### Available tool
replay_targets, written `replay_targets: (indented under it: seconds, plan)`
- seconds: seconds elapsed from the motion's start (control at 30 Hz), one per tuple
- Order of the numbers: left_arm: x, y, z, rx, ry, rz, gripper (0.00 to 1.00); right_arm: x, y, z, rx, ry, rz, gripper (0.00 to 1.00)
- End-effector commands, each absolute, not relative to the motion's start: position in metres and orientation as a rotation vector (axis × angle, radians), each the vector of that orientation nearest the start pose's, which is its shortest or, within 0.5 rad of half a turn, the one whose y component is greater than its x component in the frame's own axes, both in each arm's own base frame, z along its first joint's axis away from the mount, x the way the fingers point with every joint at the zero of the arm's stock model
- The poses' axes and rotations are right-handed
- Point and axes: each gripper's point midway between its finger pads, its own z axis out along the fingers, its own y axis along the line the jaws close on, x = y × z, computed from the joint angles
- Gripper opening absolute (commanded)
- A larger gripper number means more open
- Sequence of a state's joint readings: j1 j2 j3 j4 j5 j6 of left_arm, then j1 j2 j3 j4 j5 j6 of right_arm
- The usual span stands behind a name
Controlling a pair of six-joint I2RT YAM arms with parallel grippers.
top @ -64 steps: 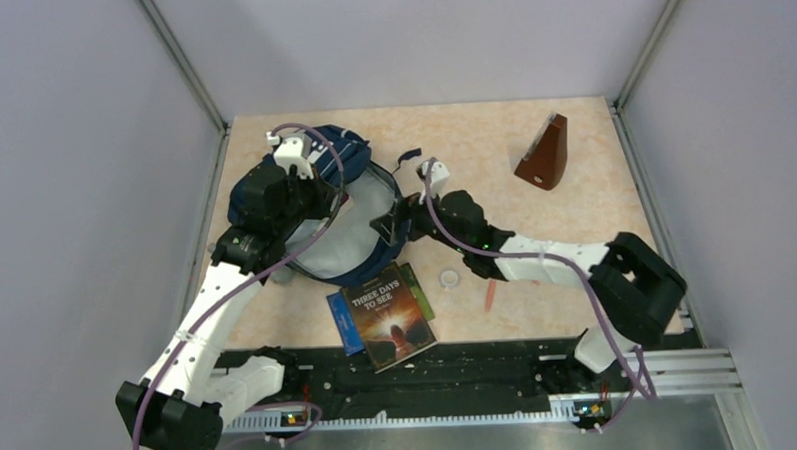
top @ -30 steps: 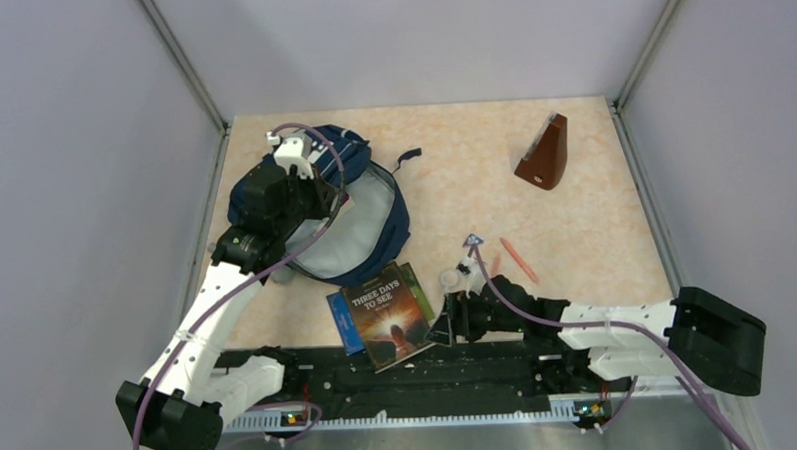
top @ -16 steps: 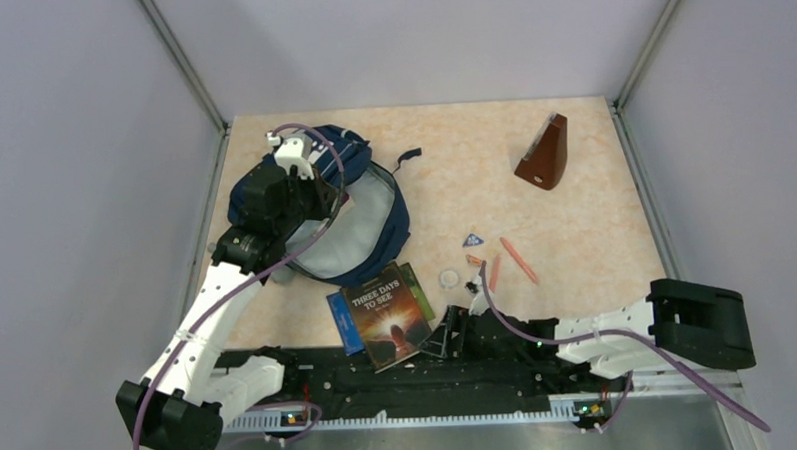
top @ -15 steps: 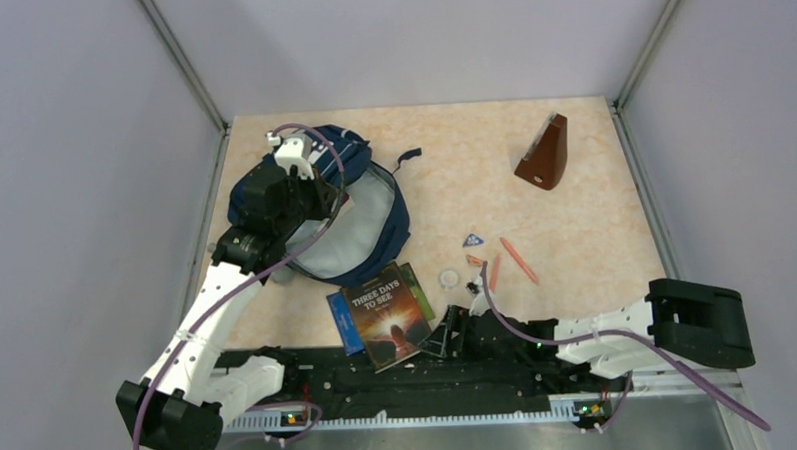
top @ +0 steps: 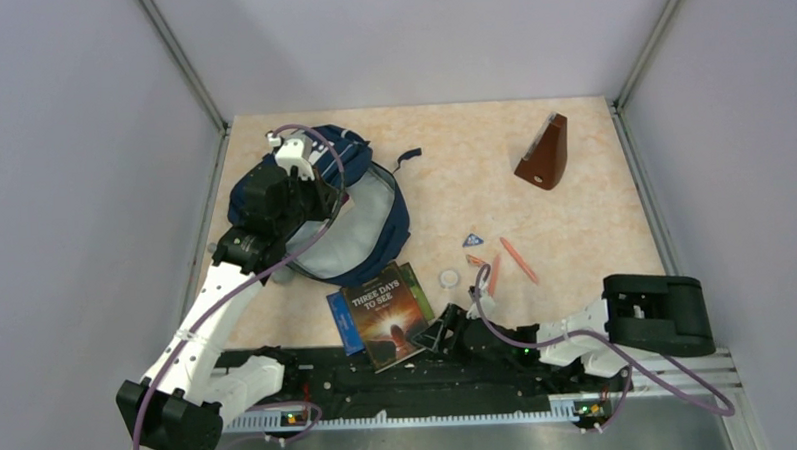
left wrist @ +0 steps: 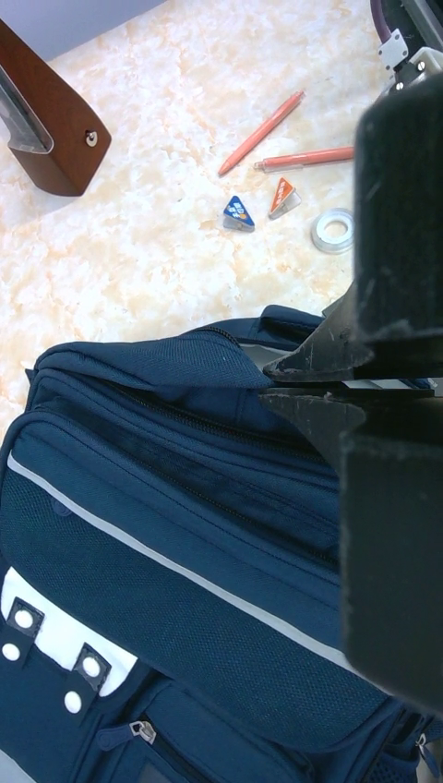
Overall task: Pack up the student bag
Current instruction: Pick up the book from the center of the board.
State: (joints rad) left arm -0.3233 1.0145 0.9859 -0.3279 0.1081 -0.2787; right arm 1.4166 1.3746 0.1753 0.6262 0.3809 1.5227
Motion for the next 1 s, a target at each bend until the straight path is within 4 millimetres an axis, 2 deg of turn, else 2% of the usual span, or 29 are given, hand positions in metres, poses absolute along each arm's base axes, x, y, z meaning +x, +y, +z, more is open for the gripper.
replay_targets:
  seconds: [0.0, 0.07, 0.27, 0.47, 0.67, 0.97]
  plan:
    - [0.323, -0.147, 0.312, 0.123, 1.783, -0.571, 0.00, 0.082, 0.331, 0.035, 0.429, 2.317, 1.301, 0.69]
    - [0.323, -0.146, 0.311, 0.122, 1.785, -0.569, 0.00, 0.084, 0.335, 0.038, 0.431, 2.298, 1.322, 0.67]
    - [0.323, -0.147, 0.311, 0.125, 1.786, -0.573, 0.00, 0.087, 0.337, 0.034, 0.445, 2.288, 1.313, 0.46]
    - [0.323, -0.148, 0.310, 0.126, 1.789, -0.572, 0.00, 0.092, 0.337, 0.044, 0.430, 2.245, 1.308, 0.31]
    - [0.324, -0.147, 0.310, 0.124, 1.790, -0.567, 0.00, 0.105, 0.333, 0.059, 0.365, 2.184, 1.212, 0.28]
    - [0.324, -0.147, 0.308, 0.125, 1.794, -0.563, 0.00, 0.119, 0.337, 0.087, 0.306, 2.056, 1.211, 0.26]
